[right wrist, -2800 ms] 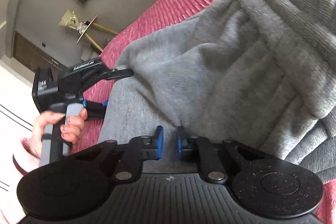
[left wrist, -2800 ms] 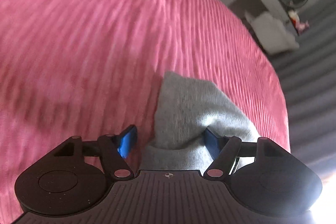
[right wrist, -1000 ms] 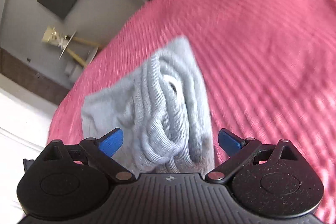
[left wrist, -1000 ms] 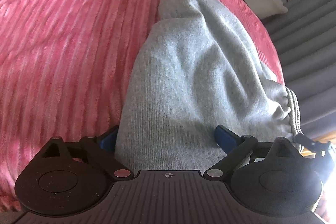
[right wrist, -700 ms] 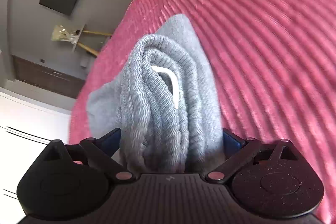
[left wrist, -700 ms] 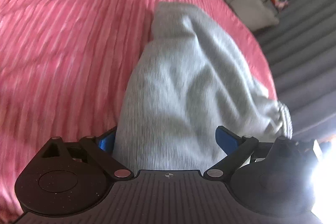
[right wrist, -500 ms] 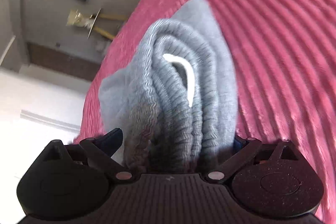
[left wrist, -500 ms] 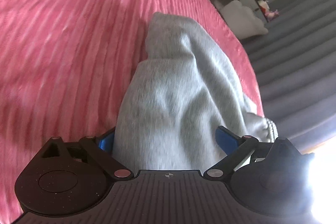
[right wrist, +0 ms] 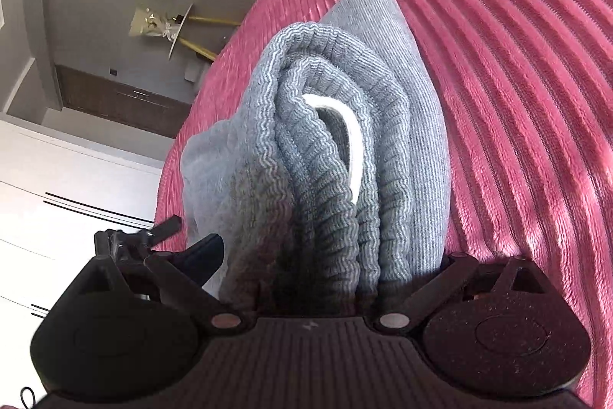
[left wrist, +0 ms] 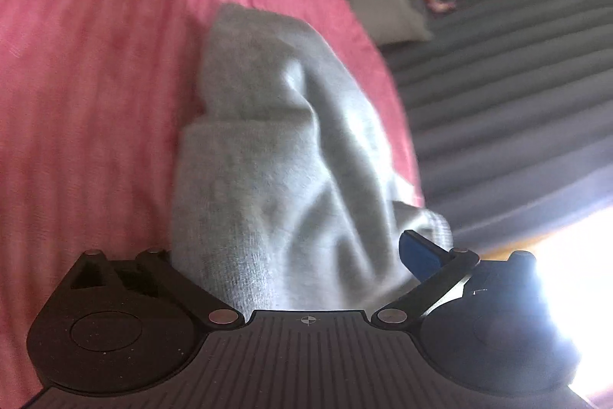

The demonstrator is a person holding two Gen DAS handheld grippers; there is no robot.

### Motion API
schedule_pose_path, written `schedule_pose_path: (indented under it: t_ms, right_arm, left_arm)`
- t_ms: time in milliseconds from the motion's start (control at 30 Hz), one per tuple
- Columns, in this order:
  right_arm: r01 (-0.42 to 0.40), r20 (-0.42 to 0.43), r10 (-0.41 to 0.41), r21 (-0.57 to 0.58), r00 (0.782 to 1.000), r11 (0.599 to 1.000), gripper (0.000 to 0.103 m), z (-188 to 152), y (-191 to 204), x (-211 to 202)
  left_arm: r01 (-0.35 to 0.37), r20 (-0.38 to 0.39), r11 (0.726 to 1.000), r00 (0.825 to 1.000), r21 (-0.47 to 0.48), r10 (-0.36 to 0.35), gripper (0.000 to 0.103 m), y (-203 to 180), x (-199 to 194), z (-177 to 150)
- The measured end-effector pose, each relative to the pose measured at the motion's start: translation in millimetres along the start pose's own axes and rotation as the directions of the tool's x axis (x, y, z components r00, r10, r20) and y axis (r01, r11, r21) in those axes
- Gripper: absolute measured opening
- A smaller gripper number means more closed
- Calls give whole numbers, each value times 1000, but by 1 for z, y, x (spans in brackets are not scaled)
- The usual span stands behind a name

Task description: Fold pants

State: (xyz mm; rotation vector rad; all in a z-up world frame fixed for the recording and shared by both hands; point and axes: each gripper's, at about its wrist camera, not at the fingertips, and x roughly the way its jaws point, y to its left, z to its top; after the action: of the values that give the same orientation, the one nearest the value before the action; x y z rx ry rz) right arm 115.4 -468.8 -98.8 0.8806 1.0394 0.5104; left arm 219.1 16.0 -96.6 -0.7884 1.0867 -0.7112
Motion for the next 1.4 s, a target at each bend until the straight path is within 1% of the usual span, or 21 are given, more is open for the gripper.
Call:
schedule_pose_path:
  t_ms: [67,167,233,267,333,367,400,433,467,500,600,667,733,833,967,1067,1167,1267,1333,1367,1400]
  right_arm:
    - [9,9,-9,-5,1000,1000,98,-2,0,2]
    - [33,15,-33,-9,999,999,98,-6,2,2]
    - [44,24,-44,5,999,999,98,-5,2,3]
    - [60,30,-61,24,998,998,98,-5,3,4]
    - [125,48,-127,37,991,991,91,-6,15,6]
    - [180,53,-181,17,982,983,78,-7,22,10]
    - [253,64,-251,-26,966,967,71,-10,33,12]
    - [286,73,-281,-59,957,957,69,-13,40,13]
    - [290,81,-285,-63,955,955,67,-15,43,12]
    - [282,85,-277,-55,957,958,67,-16,45,10]
    - [284,87,-280,-33,956,958,66,-15,46,12]
    - [300,100,-295,-33,950,953,64,-15,52,13]
    - [276,127,-269,-43,955,960,62,-16,62,7]
    - [224,162,-209,-80,964,971,60,-13,83,-1]
    - [228,184,-196,-173,963,958,59,0,119,6]
    - [244,209,-201,-208,957,947,59,19,137,14]
    - [232,251,-178,-208,951,950,59,45,147,23]
    - [219,297,-149,-221,943,950,59,76,158,37]
    - [224,316,-146,-227,937,948,59,97,162,52]
    - [223,317,-147,-220,937,950,59,107,161,60]
    - [228,315,-152,-221,937,948,60,114,158,68]
  left_arm:
    - [-38,-42,998,998,57,40,103,0,12,0]
    - [-77,-64,990,994,119,85,103,-11,19,2]
    - [-94,-43,988,994,123,100,102,-15,20,-2]
    - [-105,-30,987,994,119,110,99,-17,18,-5]
    - [-204,-3,970,979,132,206,66,-22,13,-11]
    - [-232,5,964,972,130,233,60,-22,11,-10]
    - [-216,12,972,976,97,216,52,-19,6,-12]
    - [-189,14,981,982,50,189,41,-15,3,-11]
    - [-176,12,984,984,15,176,38,-13,1,-11]
    - [-176,19,984,984,14,175,35,-14,0,-11]
    - [-229,52,970,973,86,225,31,-30,0,-16]
    - [-238,74,966,970,96,232,28,-39,-4,-17]
    - [-233,94,968,970,88,225,23,-46,-10,-14]
    - [-235,119,967,968,103,222,22,-62,-15,-5]
    - [-237,159,961,964,141,215,22,-86,-16,14]
    - [-261,216,951,951,166,223,22,-99,-21,37]
    - [-275,275,941,937,195,217,22,-106,-20,61]
    - [-322,340,922,910,216,238,23,-108,-21,85]
    - [-377,382,895,884,239,270,30,-103,-17,96]
    - [-410,398,884,867,225,301,38,-99,-13,101]
    - [-429,397,881,857,200,327,42,-90,-7,107]
